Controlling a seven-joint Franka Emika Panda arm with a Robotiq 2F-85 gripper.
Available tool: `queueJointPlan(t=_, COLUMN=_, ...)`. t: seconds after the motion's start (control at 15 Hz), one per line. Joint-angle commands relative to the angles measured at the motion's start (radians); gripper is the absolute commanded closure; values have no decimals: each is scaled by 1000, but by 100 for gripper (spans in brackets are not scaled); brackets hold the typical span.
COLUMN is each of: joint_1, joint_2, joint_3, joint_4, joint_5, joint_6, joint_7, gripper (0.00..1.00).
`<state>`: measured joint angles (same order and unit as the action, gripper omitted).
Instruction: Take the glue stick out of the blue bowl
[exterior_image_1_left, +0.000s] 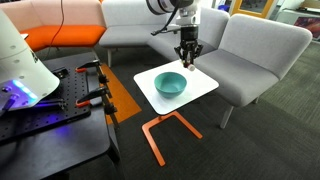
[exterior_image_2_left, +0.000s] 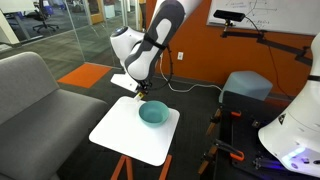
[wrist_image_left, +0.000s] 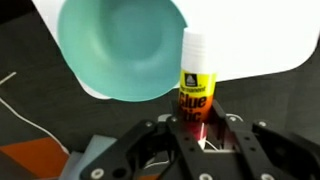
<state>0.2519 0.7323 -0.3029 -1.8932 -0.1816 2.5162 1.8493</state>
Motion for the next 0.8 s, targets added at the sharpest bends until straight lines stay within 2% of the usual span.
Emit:
queueJointPlan(t=0.0, joint_1=-116, joint_2=123, joint_3=96, joint_4=187, joint_5=48, joint_6=-21, joint_7=-185, gripper=92)
queueJointPlan(t=0.27, joint_1=-131, joint_2=269, joint_3=118, joint_4=394, joint_5=78, joint_6=-78, joint_7=-298, gripper=92)
queueJointPlan(t=0.53, joint_1=-123, joint_2=397, joint_3=115, joint_4=547, joint_5=104, joint_6=-125, joint_7=-328, gripper=92)
queueJointPlan(t=0.73, joint_1=-134, joint_2=470, joint_3=121, joint_4=630, joint_5=130, joint_6=-115, joint_7=-342, gripper=92)
